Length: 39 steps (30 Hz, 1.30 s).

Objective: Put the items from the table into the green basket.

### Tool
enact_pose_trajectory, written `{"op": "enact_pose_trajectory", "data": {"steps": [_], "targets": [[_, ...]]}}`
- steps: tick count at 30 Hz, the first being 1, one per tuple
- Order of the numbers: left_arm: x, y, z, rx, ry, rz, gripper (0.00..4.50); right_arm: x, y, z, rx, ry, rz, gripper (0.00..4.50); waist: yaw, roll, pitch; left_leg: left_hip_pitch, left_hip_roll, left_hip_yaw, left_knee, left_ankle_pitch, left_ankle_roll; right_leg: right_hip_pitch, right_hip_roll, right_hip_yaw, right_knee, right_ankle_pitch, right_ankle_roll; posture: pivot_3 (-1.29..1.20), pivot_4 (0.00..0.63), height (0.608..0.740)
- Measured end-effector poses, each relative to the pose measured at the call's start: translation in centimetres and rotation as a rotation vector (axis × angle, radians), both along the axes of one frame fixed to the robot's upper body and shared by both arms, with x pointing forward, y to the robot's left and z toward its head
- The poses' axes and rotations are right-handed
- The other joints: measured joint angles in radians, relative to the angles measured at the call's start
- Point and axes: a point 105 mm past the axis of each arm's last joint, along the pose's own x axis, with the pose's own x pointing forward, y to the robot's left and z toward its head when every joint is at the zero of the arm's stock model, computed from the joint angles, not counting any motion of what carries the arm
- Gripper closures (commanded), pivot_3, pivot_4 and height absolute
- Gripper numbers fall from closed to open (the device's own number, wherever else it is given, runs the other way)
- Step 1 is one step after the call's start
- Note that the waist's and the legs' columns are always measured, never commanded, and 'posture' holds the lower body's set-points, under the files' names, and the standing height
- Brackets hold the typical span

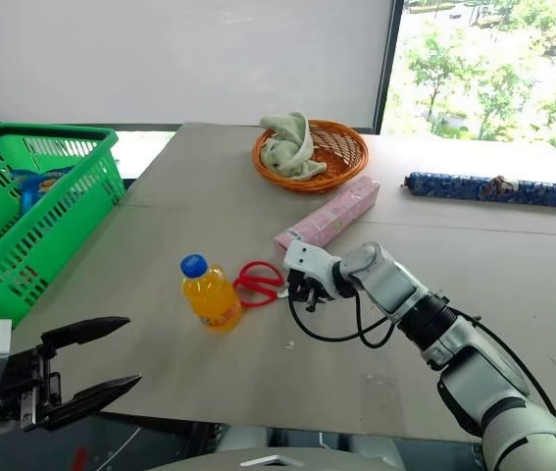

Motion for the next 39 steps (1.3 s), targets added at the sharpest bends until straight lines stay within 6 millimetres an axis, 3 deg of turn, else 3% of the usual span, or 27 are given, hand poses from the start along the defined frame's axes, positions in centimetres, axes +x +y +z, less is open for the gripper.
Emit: {"op": "enact_pose_trajectory", "data": {"steps": [5,18,22,31,35,39], "targets": [[-1.2,-1.2,-0.9,-0.025,0.029,0.012,0.0,0.1,0.1,0.0,-0.001,-0.009,0.0,4.49,0.001,0.0,0.0,0.0,0.001,0.0,0.0,0.0,-0.001,0.0,-0.001,0.0,0.0,-0.002,-0.003,0.24,0.0,0.74],[-1.5,-1.6,-1.7,-0.042,0.015,0.071,0.0,-0.5,-1.1,0.5,0.013,-0.023,-0.017,4.49,0.022,0.001,0.001,-0.006,0.0,0.0,-0.002,0.0,-0.001,-0.006,-0.002,0.0,-0.003,-0.002,-0.003,0.24,0.0,0.74],[-1.4,-1.7,-1.7,-0.037,0.004,0.072,0.0,-0.3,-2.9,1.0,0.011,-0.022,-0.065,4.49,0.033,0.0,0.0,-0.018,0.0,-0.001,-0.002,0.001,0.0,-0.017,-0.002,-0.002,-0.003,-0.001,-0.003,0.23,0.0,0.74],[0.6,-3.1,-1.0,-0.067,-0.059,0.032,0.0,-0.5,-6.3,1.9,0.063,-0.025,-0.202,4.49,0.034,0.004,0.005,-0.02,-0.001,-0.002,-0.001,0.003,0.005,-0.016,-0.001,-0.003,-0.002,-0.001,-0.001,0.18,0.0,0.74],[1.7,-4.5,0.6,-0.099,-0.129,-0.002,0.0,-0.2,-8.1,3.3,0.112,-0.043,-0.3,4.49,0.031,0.004,0.005,-0.019,-0.001,-0.002,-0.001,0.003,0.005,-0.015,0.0,-0.003,-0.002,0.0,-0.001,0.16,0.0,0.74],[2.5,-6.0,1.7,-0.139,-0.166,-0.036,0.0,0.0,-11.7,3.8,0.13,-0.047,-0.463,4.49,0.03,0.004,0.005,-0.02,-0.002,-0.002,0.0,0.003,0.005,-0.015,0.0,-0.003,-0.002,0.0,0.0,0.14,0.0,0.74]]}}
